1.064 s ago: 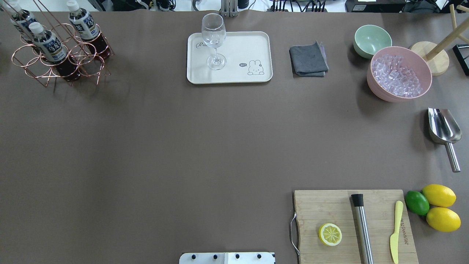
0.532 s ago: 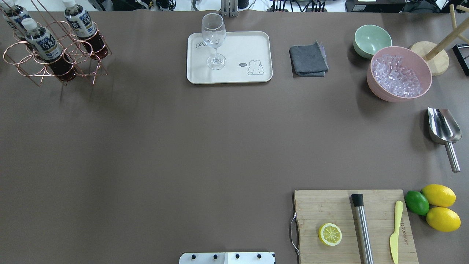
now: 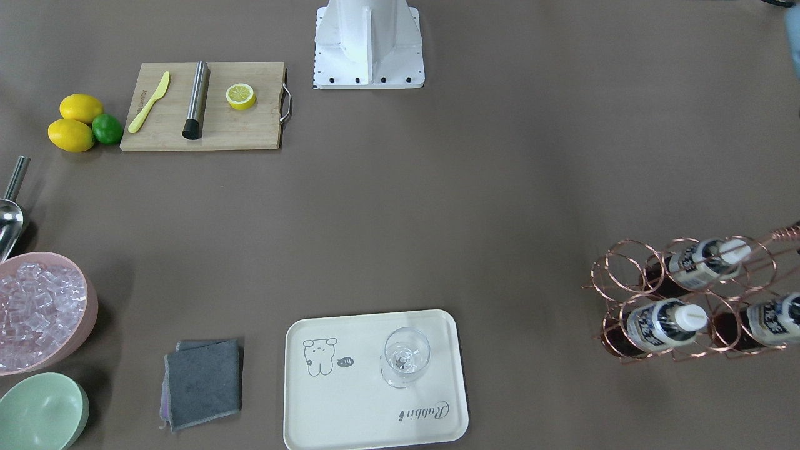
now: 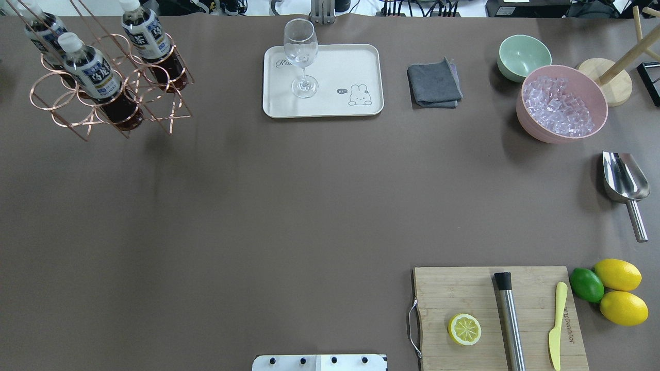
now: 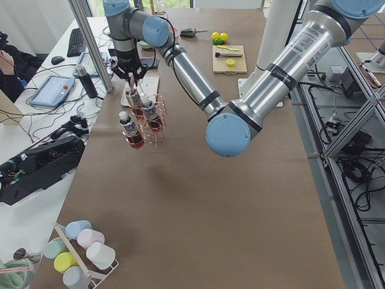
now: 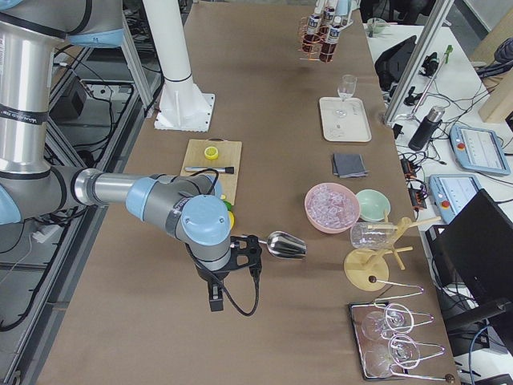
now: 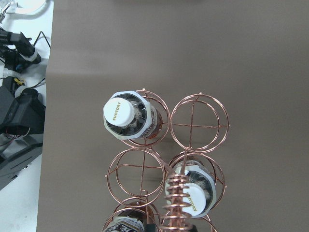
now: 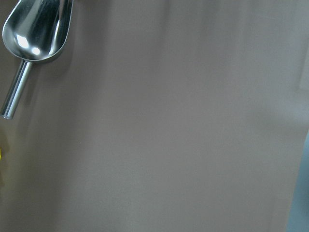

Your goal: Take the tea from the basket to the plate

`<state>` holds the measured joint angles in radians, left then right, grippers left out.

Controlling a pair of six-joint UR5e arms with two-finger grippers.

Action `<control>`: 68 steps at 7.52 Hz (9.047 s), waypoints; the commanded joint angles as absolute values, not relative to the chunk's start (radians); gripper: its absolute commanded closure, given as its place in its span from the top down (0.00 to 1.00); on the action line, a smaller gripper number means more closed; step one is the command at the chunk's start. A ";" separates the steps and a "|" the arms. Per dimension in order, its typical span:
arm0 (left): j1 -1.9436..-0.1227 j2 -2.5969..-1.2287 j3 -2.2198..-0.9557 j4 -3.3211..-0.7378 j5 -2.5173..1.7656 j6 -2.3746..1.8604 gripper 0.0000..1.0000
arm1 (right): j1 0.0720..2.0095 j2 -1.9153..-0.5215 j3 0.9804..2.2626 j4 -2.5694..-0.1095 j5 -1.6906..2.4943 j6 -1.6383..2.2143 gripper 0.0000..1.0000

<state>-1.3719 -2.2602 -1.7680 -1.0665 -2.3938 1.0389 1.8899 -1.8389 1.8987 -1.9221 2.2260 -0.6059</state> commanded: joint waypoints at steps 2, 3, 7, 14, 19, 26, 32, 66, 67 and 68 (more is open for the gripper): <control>-1.301 -2.257 -1.940 -1.019 -2.395 0.844 0.00 | 1.893 -1.841 1.899 -1.924 2.226 -0.606 1.00; -1.275 -2.246 -1.959 -1.011 -2.396 0.827 0.00 | 1.893 -1.841 1.898 -1.924 2.226 -0.607 1.00; -1.108 -2.249 -2.014 -1.015 -2.396 0.652 0.00 | 1.894 -1.844 1.898 -1.924 2.226 -0.607 1.00; -0.887 -2.359 -1.950 -1.188 -2.372 0.275 0.00 | 1.898 -1.842 1.904 -1.925 2.212 -0.607 1.00; -0.798 -2.424 -1.921 -1.221 -2.338 0.167 0.00 | 1.899 -1.850 1.902 -1.925 2.174 -0.607 1.00; -0.778 -2.444 -1.838 -1.335 -2.316 0.179 0.00 | 1.901 -1.853 1.902 -1.925 2.168 -0.607 1.00; -0.776 -2.434 -1.838 -1.350 -2.321 0.178 0.00 | 1.835 -1.838 1.949 -1.913 2.359 -0.473 1.00; -0.761 -2.395 -1.845 -1.422 -2.327 0.167 0.00 | 0.983 -0.720 1.713 -1.946 2.576 1.318 0.00; -0.761 -2.396 -1.847 -1.422 -2.327 0.167 0.00 | 0.998 -0.689 1.701 -1.963 2.573 1.295 0.00; -0.761 -2.396 -1.850 -1.422 -2.327 0.167 0.00 | 1.020 -0.689 1.672 -1.968 2.563 1.191 0.00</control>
